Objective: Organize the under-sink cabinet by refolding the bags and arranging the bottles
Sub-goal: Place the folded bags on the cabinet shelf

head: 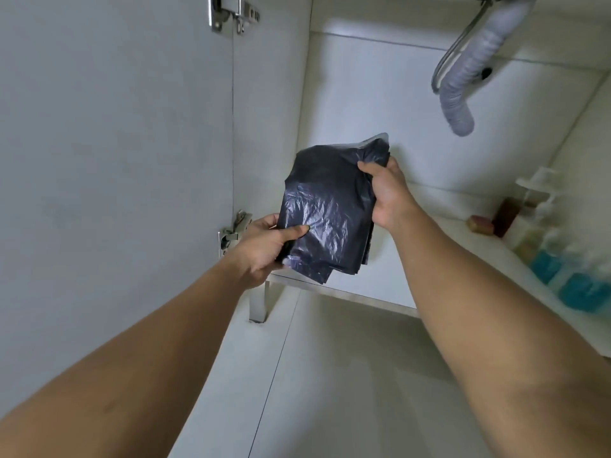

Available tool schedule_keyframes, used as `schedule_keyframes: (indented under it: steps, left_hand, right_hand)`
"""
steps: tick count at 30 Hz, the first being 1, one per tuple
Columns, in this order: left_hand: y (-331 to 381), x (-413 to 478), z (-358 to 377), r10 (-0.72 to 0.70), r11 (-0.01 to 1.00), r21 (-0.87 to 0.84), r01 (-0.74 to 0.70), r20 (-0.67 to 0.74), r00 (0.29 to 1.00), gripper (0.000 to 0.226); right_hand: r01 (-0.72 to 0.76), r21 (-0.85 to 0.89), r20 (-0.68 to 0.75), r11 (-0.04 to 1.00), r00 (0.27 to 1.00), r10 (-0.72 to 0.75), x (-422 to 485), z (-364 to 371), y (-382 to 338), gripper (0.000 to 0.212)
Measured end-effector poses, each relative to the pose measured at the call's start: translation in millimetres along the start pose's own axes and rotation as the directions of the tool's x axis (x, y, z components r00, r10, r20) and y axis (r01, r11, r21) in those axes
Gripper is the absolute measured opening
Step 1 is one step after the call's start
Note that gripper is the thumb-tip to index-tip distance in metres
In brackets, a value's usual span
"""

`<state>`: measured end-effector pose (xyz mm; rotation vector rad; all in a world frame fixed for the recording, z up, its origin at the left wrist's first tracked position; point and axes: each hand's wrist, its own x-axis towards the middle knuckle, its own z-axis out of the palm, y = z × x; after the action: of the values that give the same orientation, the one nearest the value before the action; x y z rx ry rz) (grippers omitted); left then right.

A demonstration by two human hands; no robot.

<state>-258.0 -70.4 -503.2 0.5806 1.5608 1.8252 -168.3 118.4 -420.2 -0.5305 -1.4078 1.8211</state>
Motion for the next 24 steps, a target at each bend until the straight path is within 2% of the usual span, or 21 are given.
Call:
schedule_keyframes:
  steps: [4,7,9,12,13,14,16,19,21,24]
  left_hand:
    - [-23.4,31.5,-3.2,0.006,0.999,-0.044,-0.015,-0.198,0.98,0.018]
    - [-38.8,40.7,-11.5,-0.063,0.998,-0.002,0.065,-0.286,0.956,0.029]
    - [-47.7,45.1,-18.1,-0.07,0.994,0.053,0.094,-0.341,0.937,0.035]
    - [-53.0,45.8,-21.1,-0.052,0.99,0.098,0.098,-0.399,0.916,0.031]
    - [-53.9,44.5,-21.2,-0.043,0.988,0.118,0.1,-0.414,0.909,0.03]
    - [-55.6,45.6,-22.0,-0.035,0.984,0.145,0.107,-0.428,0.903,0.031]
    - [-59.3,46.5,-22.3,-0.003,0.977,0.189,0.102,-0.463,0.886,0.043]
    - [-62.5,43.6,-19.8,0.048,0.969,0.234,0.077,-0.486,0.872,0.076]
    - [-63.2,42.1,-18.9,0.08,0.976,0.216,0.03,-0.484,0.871,0.081]
    - [-63.1,39.0,-12.1,0.178,0.956,0.289,-0.043,-0.463,0.868,0.087]
  right_hand:
    - [-0.053,-0.004,0.04,0.999,0.998,0.053,39.7,-1.0,49.4,0.028]
    - [-0.172,-0.232,0.076,0.957,0.978,0.194,46.9,-4.0,82.2,0.032]
    - [-0.245,-0.425,0.026,0.871,0.959,0.282,45.3,-8.2,102.9,0.037]
    - [-0.21,-0.6,-0.052,0.772,0.973,0.225,41.3,-15.2,124.3,0.079]
    - [-0.177,-0.642,-0.056,0.746,0.981,0.185,39.5,-16.9,128.4,0.087]
    - [-0.147,-0.686,-0.061,0.712,0.988,0.145,37.8,-18.4,130.1,0.088]
    - [-0.116,-0.776,-0.064,0.62,0.992,0.106,34.1,-21.1,131.2,0.072]
    - [-0.103,-0.869,0.008,0.484,0.975,0.223,25.0,-20.2,124.8,0.04]
    - [-0.082,-0.908,0.058,0.41,0.946,0.318,16.0,-15.4,119.5,0.044]
    - [-0.026,-0.885,0.134,0.465,0.942,0.308,4.9,-10.1,116.2,0.05]
